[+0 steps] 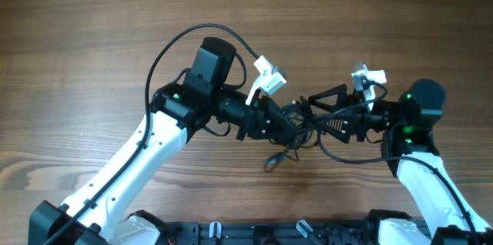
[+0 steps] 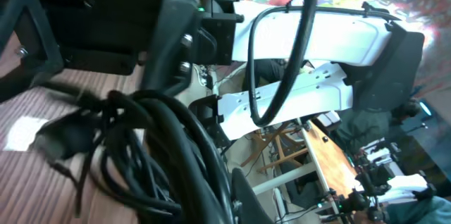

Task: Untangle cables

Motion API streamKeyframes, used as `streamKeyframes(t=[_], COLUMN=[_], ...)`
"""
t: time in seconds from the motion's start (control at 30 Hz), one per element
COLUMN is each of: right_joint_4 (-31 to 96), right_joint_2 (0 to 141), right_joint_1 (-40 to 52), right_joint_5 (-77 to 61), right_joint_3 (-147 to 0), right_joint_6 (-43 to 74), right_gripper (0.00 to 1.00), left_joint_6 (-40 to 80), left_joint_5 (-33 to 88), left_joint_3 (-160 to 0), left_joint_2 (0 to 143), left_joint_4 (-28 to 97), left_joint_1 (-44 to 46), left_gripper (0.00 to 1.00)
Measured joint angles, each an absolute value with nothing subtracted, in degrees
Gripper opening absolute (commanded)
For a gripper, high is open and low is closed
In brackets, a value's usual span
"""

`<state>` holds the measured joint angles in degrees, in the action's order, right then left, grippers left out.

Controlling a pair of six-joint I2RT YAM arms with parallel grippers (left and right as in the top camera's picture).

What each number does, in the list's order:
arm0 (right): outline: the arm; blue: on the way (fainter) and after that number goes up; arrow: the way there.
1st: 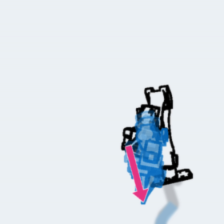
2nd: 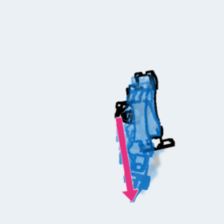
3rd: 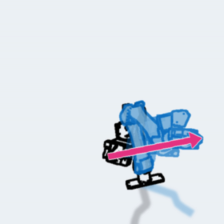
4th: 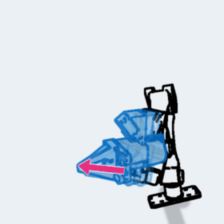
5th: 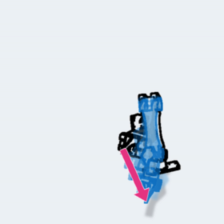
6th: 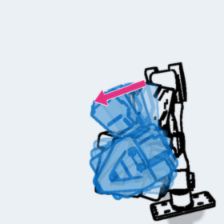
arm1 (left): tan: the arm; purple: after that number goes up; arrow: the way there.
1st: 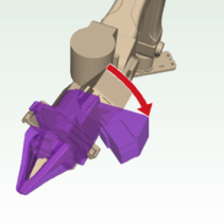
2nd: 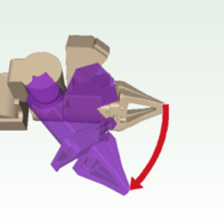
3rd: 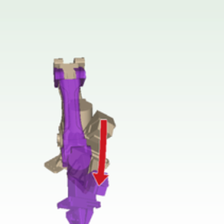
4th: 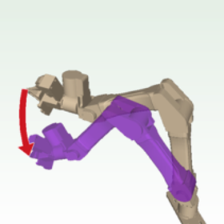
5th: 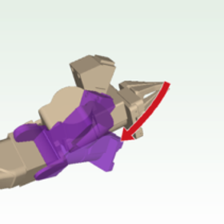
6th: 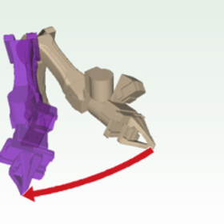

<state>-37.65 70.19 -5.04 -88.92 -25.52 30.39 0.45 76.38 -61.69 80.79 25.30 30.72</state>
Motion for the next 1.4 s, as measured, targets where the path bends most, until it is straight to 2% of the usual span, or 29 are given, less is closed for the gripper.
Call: streamKeyframes(t=[0.07, 0.13, 0.17, 0.2, 0.23, 0.3, 0.37, 0.5, 0.73, 0.83, 0.97, 1.03, 1.1, 1.13, 1.2, 1.27, 1.4], right_joint_4=[-37.67, -37.69, -37.78, -37.76, -37.69, -37.67, -37.69, -37.74, -37.74, -37.74, -37.85, -37.87, -37.82, -37.80, -37.76, -37.74, -37.63], right_joint_2=[70.19, 70.19, 70.19, 70.19, 70.19, 70.19, 70.19, 70.19, 70.19, 70.19, 70.19, 70.17, 70.17, 70.17, 70.17, 70.19, 70.19], right_joint_1=[-4.75, -4.75, -4.75, -4.75, -4.75, -4.75, -4.73, -4.73, -2.90, 0.32, 2.22, 2.22, 2.35, 2.39, 2.37, 2.09, 0.34], right_joint_5=[-89.34, -89.34, -89.34, -89.34, -89.34, -89.34, -89.34, -88.12, -86.11, -85.25, -81.60, -80.16, -78.87, -78.08, -76.79, -75.59, -74.54], right_joint_3=[-25.52, -25.52, -25.52, -25.54, -25.54, -25.54, -25.54, -25.54, -25.54, -25.54, -25.54, -25.54, -25.54, -25.54, -25.54, -25.54, -25.54], right_joint_6=[30.33, 30.33, 30.44, 30.61, 31.16, 31.73, 32.18, 32.93, 33.15, 33.15, 33.76, 35.11, 36.32, 36.88, 38.02, 39.77, 44.03], right_gripper=[0.72, 0.47, 0.40, 0.38, 0.40, 0.59, 0.66, 0.71, 0.71, 0.63, 0.26, 0.05, 0.05, 0.05, 0.04, 0.04, 0.04], left_joint_6=[0.45, 0.45, 0.47, 0.45, 0.45, 0.45, 0.45, 0.45, 0.43, 0.78, 1.58, 1.72, 1.87, 2.13, 2.26, 4.16, 12.58], left_joint_5=[76.27, 76.18, 76.16, 76.16, 76.09, 75.81, 75.61, 75.79, 76.42, 76.44, 76.07, 75.24, 74.85, 74.83, 74.61, 73.08, 65.01], left_joint_3=[-61.69, -61.69, -61.69, -61.69, -61.69, -61.69, -61.69, -61.69, -61.69, -61.69, -61.69, -61.69, -61.69, -61.69, -61.67, -61.67, -61.67], left_joint_2=[80.79, 80.79, 80.79, 80.79, 80.79, 80.79, 80.79, 80.79, 80.79, 80.79, 80.79, 80.84, 80.86, 80.88, 80.88, 80.88, 80.88], left_joint_4=[25.32, 25.32, 25.32, 25.30, 25.28, 25.17, 24.93, 24.77, 23.75, 21.21, 20.53, 20.51, 20.47, 20.49, 20.40, 20.49, 20.47], left_joint_1=[29.80, 28.53, 27.81, 27.09, 26.55, 25.41, 25.28, 26.46, 27.75, 27.97, 29.36, 30.13, 30.41, 30.50, 30.48, 30.30, 29.78], left_gripper=[0.04, 0.04, 0.04, 0.04, 0.04, 0.04, 0.04, 0.04, 0.04, 0.04, 0.05, 0.12, 0.24, 0.38, 0.49, 0.54, 0.54])
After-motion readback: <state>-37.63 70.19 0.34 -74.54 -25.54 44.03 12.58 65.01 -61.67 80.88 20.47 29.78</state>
